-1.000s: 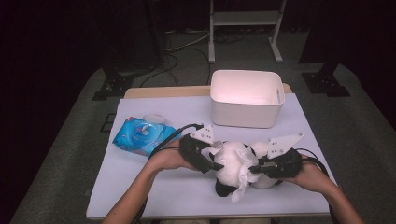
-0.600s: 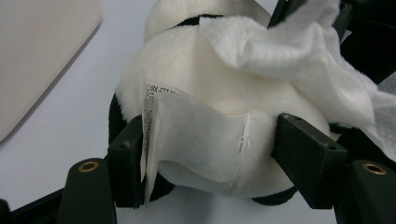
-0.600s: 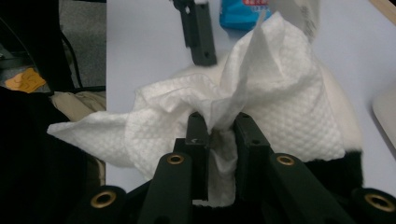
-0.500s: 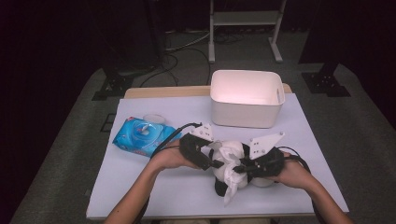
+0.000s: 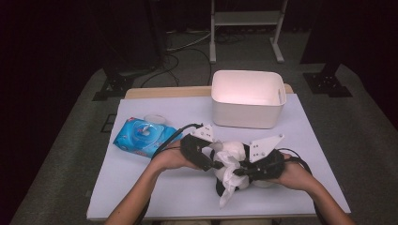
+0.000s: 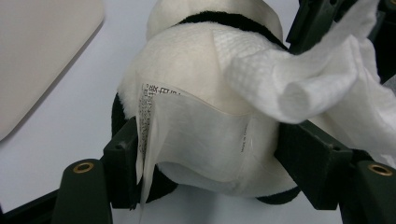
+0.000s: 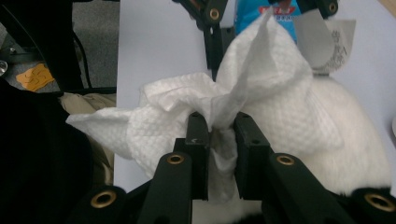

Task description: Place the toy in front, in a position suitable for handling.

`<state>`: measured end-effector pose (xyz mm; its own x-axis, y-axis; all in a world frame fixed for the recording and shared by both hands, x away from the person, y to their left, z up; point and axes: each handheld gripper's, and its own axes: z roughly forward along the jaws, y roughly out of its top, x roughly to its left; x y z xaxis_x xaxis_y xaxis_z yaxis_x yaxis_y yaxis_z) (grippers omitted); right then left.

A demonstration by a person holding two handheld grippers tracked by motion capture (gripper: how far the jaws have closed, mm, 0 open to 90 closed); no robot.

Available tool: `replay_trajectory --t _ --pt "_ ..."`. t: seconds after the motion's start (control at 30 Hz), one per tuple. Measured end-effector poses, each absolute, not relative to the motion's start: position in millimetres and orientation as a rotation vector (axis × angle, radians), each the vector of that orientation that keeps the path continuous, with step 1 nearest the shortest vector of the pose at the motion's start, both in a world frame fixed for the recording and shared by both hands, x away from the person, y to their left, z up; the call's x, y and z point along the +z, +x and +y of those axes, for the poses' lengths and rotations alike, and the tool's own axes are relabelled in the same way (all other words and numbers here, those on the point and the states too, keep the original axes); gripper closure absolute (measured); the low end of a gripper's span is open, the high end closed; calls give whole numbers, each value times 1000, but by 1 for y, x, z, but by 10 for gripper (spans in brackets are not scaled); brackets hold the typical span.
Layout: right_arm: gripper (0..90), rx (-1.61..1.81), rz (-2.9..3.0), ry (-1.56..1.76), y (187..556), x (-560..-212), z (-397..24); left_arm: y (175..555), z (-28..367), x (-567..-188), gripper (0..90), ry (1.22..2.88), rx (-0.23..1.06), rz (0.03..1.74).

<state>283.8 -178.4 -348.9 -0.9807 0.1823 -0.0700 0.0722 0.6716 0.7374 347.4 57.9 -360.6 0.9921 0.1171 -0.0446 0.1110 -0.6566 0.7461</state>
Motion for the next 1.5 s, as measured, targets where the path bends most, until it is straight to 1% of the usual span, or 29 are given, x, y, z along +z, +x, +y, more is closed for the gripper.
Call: replay_trajectory --t 0.43,0.63,0.93,1.07,1.3,1.5 --pt "770 1170 2753 333 278 -364 -213 350 60 -362 277 2295 2 184" --pt "771 1183 2746 316 277 -362 -207 350 59 -362 275 2301 6 183" --pt "779 1221 2759 223 281 -359 -178 353 58 -363 276 2313 7 186" --pt "799 1223 2757 189 283 -360 -169 353 60 -364 276 2310 12 201" --pt "821 1193 2746 192 282 -353 -177 352 59 -363 276 2304 6 186" --pt "821 1136 2721 265 286 -344 -200 350 59 -363 273 2301 8 190"
